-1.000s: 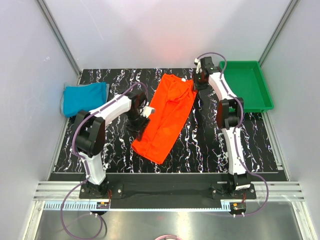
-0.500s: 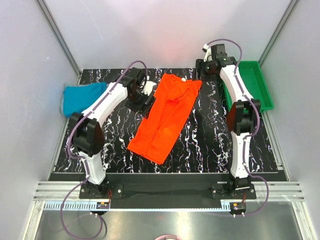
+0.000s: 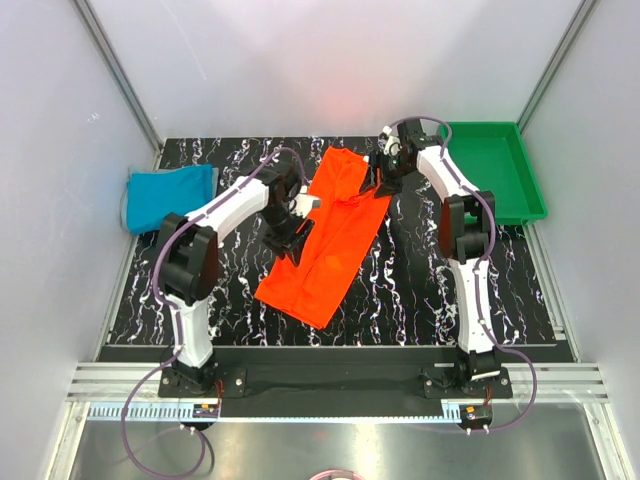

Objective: Fold and stack the t-shirts
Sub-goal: Fold the tshirt

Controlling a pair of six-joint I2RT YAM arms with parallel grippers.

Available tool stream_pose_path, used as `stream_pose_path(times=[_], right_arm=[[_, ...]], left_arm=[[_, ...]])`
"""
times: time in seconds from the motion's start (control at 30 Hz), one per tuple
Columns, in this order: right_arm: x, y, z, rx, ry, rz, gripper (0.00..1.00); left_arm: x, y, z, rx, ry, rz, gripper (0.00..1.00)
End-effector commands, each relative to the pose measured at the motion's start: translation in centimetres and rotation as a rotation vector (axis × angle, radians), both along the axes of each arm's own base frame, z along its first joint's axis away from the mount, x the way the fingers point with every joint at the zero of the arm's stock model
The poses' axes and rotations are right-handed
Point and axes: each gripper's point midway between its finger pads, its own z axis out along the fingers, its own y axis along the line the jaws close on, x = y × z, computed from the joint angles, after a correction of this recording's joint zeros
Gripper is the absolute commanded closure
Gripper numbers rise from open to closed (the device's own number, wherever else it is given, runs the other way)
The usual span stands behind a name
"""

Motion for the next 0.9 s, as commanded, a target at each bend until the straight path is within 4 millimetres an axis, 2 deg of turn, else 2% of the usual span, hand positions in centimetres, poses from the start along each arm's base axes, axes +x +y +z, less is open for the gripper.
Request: stream_pose_path(times=[0.0, 0.3, 0.43, 0.6, 0.67, 0.87], right_arm=[[1.1, 0.6, 1.8, 0.043, -0.039, -0.009, 0.36], [0.6, 0.4, -0.6, 0.024, 0.01, -0.014, 0.36], [1.6, 0.5, -1.4, 0.013, -0.006, -0.01, 0.35], [2.9, 1.2, -1.5, 0.038, -0.035, -0.002, 0.34], [3.1, 1.5, -2.4, 0.043, -0.025, -0.003, 0.34], [4.5, 2.4, -3.0, 0.057, -0.06, -0.005, 0.33]], left_arm=[[-0.4, -0.7, -0.5, -0.035, 0.053, -0.004, 0.43], [0.2, -1.3, -2.7, -0.013, 0.129, 0.005, 0.42], [0.1, -1.4, -3.9, -0.001, 0.166, 0.013, 0.4], [-0.1, -1.8, -4.4, -0.005, 0.183, 0.018, 0.4], [-0.5, -1.9, -4.6, -0.001, 0.195, 0.021, 0.39], [-1.5, -2.4, -5.1, 0.009, 0.215, 0.005, 0.4]])
